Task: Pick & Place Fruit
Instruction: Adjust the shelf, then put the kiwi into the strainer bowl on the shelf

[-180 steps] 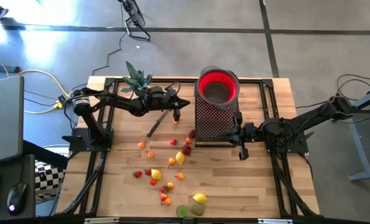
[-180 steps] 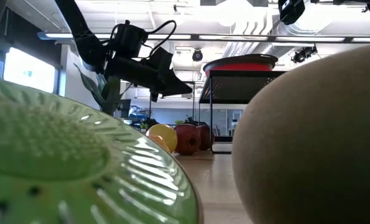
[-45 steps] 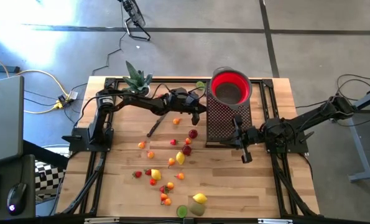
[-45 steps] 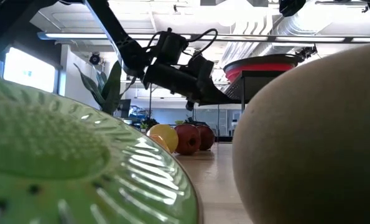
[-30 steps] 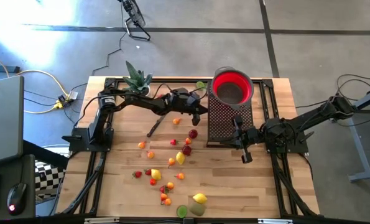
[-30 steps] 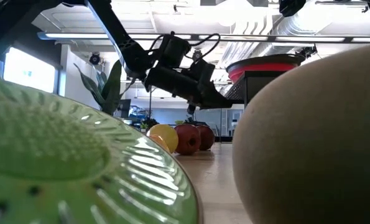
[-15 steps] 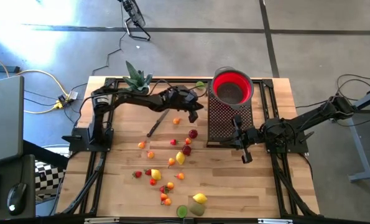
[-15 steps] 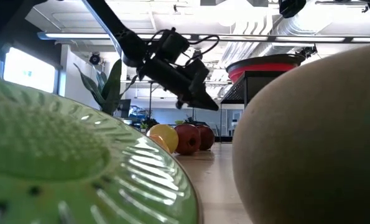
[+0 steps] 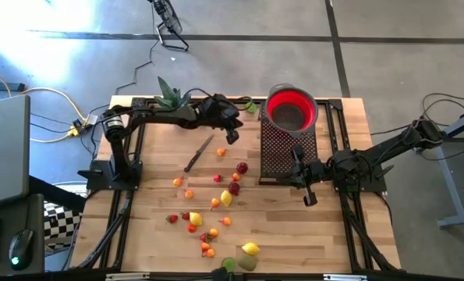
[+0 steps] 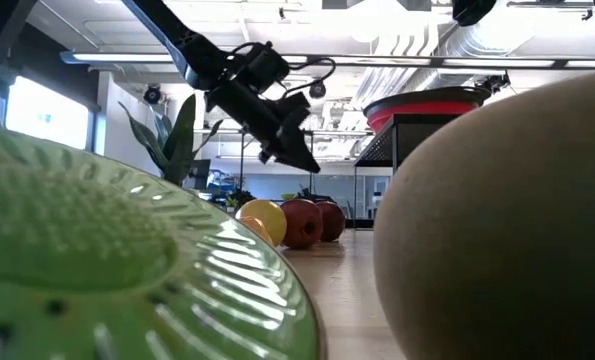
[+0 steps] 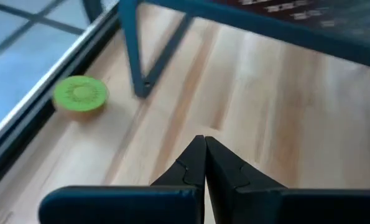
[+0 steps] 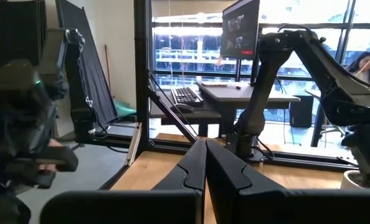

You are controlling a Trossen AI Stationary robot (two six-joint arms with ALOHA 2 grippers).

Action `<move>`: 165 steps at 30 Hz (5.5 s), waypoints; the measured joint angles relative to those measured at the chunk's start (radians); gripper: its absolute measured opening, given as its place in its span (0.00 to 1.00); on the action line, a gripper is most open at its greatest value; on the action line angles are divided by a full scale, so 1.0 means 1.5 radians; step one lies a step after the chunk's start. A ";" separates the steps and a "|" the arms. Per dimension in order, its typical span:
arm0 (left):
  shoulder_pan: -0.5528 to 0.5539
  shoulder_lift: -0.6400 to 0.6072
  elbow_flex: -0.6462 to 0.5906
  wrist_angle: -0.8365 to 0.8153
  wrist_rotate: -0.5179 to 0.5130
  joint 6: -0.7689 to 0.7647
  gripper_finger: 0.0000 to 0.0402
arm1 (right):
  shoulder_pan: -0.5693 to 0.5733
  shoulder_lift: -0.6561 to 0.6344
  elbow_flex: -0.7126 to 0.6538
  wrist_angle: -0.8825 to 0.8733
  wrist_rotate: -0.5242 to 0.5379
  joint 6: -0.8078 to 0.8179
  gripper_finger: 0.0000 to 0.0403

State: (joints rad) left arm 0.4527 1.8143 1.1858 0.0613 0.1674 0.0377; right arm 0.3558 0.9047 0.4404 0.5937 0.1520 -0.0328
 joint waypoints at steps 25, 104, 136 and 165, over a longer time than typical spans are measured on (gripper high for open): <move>0.086 0.038 0.233 -0.118 -0.001 0.052 0.00 | 0.060 -0.001 0.000 0.017 0.117 -0.032 0.01; 0.096 0.286 0.387 -0.182 -0.086 -0.006 0.00 | 0.060 -0.001 0.000 -0.045 0.124 -0.028 0.01; 0.139 0.326 0.530 -0.344 0.064 0.047 0.00 | 0.059 -0.001 0.000 -0.039 0.126 -0.029 0.01; 0.139 0.377 0.565 -0.499 0.047 0.055 0.00 | 0.059 -0.001 0.000 -0.037 0.126 -0.029 0.01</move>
State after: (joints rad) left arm 0.6610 2.3798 2.0327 -0.6877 0.2386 0.1207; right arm 0.4450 0.9028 0.4408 0.5376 0.3416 -0.0757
